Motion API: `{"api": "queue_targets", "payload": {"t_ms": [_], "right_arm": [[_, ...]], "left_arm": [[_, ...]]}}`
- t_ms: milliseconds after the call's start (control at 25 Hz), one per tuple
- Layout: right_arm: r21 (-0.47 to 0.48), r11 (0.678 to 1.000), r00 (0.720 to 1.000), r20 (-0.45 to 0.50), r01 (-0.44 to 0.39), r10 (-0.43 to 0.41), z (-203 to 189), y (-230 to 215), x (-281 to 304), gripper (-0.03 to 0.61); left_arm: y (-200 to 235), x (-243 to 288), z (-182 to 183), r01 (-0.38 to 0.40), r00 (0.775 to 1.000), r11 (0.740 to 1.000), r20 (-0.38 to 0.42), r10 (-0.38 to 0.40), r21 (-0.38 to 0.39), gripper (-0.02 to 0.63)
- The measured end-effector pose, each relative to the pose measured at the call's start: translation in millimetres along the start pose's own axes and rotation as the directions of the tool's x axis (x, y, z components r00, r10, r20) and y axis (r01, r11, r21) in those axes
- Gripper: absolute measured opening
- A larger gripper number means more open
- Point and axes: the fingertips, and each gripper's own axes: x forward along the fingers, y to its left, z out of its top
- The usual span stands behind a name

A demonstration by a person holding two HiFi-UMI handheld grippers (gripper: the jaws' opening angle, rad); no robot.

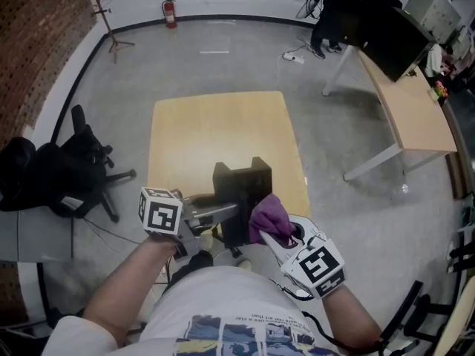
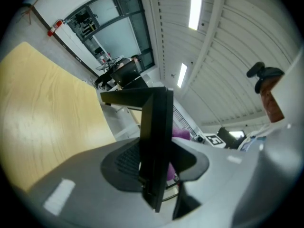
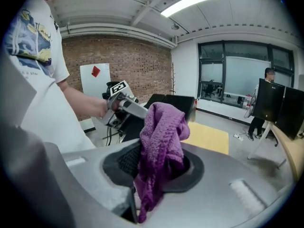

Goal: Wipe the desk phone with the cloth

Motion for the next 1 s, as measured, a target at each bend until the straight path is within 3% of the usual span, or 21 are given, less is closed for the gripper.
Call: {"api": "queue_targets", "payload": {"t_ms": [240, 680, 840, 1000], "right_arm": [[0.037, 0.999, 0.999, -0.049, -0.004, 0.006, -24.2, 11.7, -1.5, 0.103], [-0.001, 0.990, 0.985, 0.104, 0.140, -0.139, 54.2, -60.9, -24.9, 0.103], [0.000, 0.989, 0.980, 0.129, 0.150, -0.149, 70.9, -74.0, -16.3, 0.104], [0.024, 0.992, 0.984, 0.123, 0.123, -0.126, 63.6, -67.7, -7.2, 0.103]], "left_arm": [[4.5, -5.8, 13.2, 0.004, 1.000, 1.000, 0.005, -0.004, 0.006, 0.179], [3.0, 1.9, -6.4, 0.032, 0.998, 0.999, -0.058, -0.033, -0.010, 0.179], [-2.4, 0.5, -18.6, 0.052, 0.995, 0.999, -0.085, -0.053, -0.016, 0.179], [-2.6, -3.1, -18.6, 0.061, 0.995, 0.998, -0.077, -0.062, -0.020, 0.179]]}}
